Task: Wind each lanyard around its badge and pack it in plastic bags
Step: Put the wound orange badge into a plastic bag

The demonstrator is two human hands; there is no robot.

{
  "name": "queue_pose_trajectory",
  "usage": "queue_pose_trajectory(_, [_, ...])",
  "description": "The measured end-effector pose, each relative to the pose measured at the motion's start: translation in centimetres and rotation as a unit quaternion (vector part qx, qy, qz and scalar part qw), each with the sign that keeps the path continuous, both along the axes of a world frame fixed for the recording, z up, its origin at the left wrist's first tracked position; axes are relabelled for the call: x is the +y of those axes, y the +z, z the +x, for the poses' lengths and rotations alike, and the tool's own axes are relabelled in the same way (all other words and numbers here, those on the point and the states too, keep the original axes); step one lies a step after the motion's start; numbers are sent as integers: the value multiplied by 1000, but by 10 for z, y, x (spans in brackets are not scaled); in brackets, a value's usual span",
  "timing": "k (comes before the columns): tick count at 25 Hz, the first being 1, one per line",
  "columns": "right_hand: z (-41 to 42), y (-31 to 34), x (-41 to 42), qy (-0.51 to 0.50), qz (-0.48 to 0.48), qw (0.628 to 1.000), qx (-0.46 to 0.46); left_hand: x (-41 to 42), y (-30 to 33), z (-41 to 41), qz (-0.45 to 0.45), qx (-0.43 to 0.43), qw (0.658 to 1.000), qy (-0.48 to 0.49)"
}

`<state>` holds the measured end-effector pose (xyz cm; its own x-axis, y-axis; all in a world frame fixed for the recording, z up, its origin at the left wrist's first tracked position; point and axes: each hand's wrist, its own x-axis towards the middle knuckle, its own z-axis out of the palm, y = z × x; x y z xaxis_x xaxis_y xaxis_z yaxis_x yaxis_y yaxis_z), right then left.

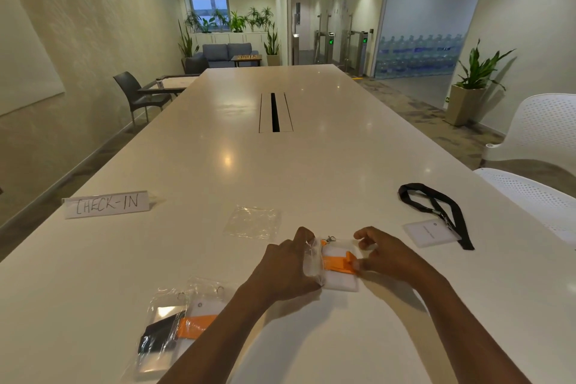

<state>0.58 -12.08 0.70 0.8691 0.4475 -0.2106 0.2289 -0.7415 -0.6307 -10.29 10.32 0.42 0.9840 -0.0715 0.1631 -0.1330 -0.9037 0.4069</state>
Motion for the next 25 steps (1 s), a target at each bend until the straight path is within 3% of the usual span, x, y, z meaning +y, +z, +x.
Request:
queue_pose_trajectory(5, [5,1,19,15,-8,999,-40,-11,-5,4,-15,23,999,-31])
queue_pose_trajectory(14, [7,14,25,55,-81,995,-9,-7,-5,-4,-75,28,994,-69])
queue_pose_trajectory(18, [3,12,24,-2,47,998,40,2,-4,-6,-93,1,995,-29])
queue_pose_trajectory(21, [-3,8,25,-68,131,987,62,10,-7,-5,-40,-46,997,57])
queue_pose_trajectory(25, [-11,5,30,-161,249,951,82,12,-12,-5,-8,-37,990,135])
